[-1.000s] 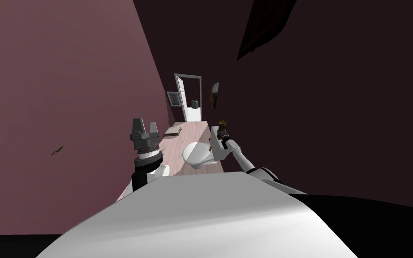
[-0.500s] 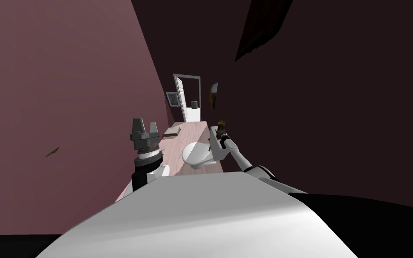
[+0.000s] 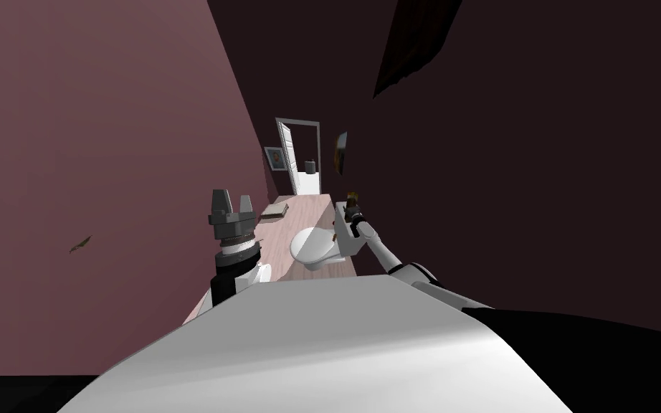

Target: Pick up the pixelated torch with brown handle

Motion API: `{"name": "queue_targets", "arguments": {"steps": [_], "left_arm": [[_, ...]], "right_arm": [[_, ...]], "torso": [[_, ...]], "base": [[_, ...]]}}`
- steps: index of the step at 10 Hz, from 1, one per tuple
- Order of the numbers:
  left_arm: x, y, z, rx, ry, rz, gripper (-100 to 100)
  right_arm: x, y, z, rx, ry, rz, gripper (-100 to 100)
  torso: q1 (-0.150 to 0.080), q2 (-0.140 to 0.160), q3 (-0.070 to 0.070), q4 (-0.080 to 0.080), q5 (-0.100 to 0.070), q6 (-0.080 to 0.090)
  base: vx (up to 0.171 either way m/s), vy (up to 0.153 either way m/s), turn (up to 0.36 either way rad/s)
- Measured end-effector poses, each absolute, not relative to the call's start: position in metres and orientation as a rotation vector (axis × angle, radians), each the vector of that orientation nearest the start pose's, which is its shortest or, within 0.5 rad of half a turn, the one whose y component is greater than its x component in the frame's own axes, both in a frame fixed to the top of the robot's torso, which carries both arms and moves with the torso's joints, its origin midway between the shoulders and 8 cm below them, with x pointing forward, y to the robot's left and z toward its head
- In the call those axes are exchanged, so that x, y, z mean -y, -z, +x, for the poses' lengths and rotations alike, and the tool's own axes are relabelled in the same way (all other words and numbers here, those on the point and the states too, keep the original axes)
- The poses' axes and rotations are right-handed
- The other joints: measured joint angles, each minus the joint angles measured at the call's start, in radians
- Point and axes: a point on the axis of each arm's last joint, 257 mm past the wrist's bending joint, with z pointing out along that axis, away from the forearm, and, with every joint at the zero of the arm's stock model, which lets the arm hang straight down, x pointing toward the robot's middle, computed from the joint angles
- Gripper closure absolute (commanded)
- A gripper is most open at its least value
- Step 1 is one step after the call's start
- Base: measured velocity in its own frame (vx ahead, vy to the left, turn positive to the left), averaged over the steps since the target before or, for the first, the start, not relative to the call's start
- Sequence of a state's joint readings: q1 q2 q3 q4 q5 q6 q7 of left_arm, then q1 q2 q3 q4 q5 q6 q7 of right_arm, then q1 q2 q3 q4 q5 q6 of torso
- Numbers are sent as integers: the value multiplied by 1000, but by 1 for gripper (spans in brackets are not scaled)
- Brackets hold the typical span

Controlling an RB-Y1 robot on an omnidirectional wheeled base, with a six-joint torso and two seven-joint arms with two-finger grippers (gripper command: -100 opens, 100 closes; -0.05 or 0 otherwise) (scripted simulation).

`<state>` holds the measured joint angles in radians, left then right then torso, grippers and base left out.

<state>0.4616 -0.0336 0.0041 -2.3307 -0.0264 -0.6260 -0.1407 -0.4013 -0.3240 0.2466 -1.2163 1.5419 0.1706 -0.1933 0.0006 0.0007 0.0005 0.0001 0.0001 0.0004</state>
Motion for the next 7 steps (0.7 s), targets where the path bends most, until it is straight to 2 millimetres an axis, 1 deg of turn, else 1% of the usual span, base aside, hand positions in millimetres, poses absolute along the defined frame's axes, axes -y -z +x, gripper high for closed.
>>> {"name": "queue_targets", "arguments": {"steps": [3,4,5,6,7], "left_arm": [[-269,-79,310,-477,1200,-452,0],[-269,-79,310,-477,1200,-452,0],[-269,-79,310,-477,1200,-452,0],[-269,-79,310,-477,1200,-452,0],[-269,-79,310,-477,1200,-452,0]], "right_arm": [[220,186,642,-1536,87,-211,-100],[220,186,642,-1536,86,-211,-100],[234,193,645,-1560,104,-224,-100],[239,206,647,-1591,112,-248,-100],[244,211,646,-1606,109,-253,-100]], "torso": [[1,0,0,0,0,0],[0,0,0,0,0,0],[4,-1,0,0,1,0],[6,-1,-1,0,1,0],[5,-1,-1,-1,1,-1]], "base": [[-1,5,16],[2,74,135],[5,103,45],[2,53,-31],[-6,11,-6]]}}
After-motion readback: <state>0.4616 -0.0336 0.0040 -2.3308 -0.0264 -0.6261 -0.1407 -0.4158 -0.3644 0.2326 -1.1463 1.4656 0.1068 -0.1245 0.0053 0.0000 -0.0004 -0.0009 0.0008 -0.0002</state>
